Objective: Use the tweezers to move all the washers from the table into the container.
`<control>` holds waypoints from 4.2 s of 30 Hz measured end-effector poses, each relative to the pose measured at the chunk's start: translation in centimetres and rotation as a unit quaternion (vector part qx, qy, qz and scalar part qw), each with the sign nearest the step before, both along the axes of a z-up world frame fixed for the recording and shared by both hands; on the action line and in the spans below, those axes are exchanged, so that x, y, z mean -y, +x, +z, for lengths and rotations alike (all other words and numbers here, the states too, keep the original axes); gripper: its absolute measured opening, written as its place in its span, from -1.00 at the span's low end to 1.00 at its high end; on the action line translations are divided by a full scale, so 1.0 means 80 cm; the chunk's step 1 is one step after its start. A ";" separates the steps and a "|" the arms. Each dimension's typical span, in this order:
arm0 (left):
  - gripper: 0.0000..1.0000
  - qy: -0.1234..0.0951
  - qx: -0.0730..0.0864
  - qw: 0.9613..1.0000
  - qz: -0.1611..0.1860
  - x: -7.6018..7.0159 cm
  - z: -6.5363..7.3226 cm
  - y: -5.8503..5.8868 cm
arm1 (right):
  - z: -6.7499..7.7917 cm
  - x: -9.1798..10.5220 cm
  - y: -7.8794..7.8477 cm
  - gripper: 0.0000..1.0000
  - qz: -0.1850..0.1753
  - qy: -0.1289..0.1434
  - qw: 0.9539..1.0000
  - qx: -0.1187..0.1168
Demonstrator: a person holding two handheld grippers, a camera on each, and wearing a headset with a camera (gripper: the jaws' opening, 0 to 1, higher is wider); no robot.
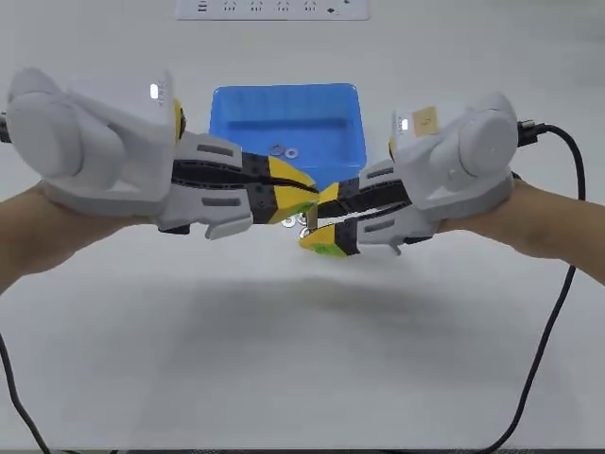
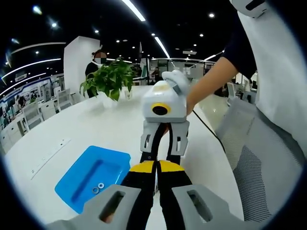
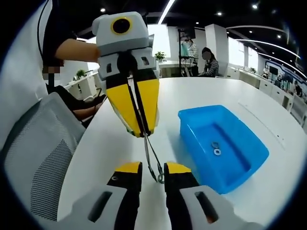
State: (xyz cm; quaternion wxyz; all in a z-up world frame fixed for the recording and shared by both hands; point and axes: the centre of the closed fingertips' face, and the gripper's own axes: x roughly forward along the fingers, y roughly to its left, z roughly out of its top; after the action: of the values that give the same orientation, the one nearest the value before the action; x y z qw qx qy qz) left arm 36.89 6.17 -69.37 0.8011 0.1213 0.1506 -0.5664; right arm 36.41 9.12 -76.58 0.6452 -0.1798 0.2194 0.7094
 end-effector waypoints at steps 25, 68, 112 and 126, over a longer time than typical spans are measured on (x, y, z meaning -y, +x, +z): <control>-0.51 -0.020 0.006 0.999 0.050 -0.012 0.009 -0.006 | 0.002 -0.003 0.000 -0.80 -0.001 0.008 0.999 0.044; 0.56 -0.084 -0.001 0.977 0.196 -0.110 0.035 -0.053 | 0.123 -0.032 0.035 -0.81 -0.028 0.053 0.992 0.110; 0.82 -0.092 -0.021 0.957 0.275 -0.150 0.034 -0.066 | 0.016 -0.081 0.125 -0.80 -0.034 0.028 0.996 0.072; 0.78 -0.145 -0.031 0.944 0.294 -0.144 0.042 -0.051 | 0.027 -0.070 0.122 -0.80 -0.032 0.027 0.997 0.071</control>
State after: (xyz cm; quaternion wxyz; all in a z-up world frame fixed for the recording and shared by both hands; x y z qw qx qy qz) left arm 32.84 17.68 -65.98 0.9358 -0.0630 0.1206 -0.3253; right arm 46.17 14.76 -74.43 0.6862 -0.2053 0.1591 0.6794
